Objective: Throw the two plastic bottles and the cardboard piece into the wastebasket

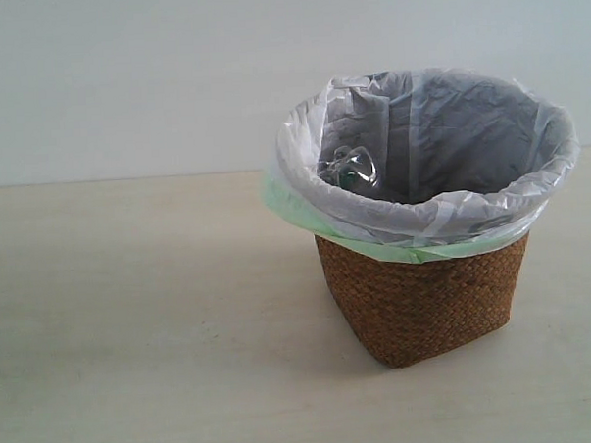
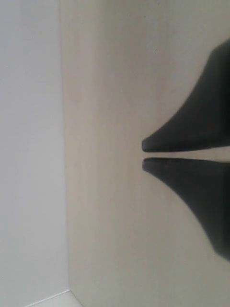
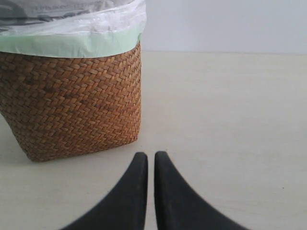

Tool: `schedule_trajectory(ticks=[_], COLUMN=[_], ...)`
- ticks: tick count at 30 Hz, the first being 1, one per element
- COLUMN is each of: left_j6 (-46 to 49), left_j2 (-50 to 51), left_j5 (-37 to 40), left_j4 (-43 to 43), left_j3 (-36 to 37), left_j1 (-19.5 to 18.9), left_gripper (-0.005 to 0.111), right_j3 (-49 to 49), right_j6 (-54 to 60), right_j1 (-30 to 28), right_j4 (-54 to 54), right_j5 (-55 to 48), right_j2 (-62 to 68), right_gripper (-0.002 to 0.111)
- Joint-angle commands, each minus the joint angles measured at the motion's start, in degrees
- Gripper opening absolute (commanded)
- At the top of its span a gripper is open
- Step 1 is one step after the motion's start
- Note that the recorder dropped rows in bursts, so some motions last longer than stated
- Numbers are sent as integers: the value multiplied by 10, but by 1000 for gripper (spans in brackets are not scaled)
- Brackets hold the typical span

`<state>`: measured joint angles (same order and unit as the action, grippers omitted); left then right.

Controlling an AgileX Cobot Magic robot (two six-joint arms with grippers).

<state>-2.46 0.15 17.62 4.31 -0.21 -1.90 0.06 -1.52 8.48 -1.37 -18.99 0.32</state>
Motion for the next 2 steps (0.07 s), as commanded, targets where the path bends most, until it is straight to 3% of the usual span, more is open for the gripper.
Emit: schedule_trajectory(ticks=[1, 2], left_j6=[-3, -3], left_j2=[-1, -1], left_j5=[0, 0], left_j4=[-4, -4], left_j3=[2, 2], left_j1=[-2, -2], left_gripper=[4, 4], right_j3=[-1, -1], right_j6=[2, 2], right_j1=[1, 1], right_j4=[-5, -5], right_j5=[5, 5], right_j2=[-3, -3], right_gripper=[2, 2])
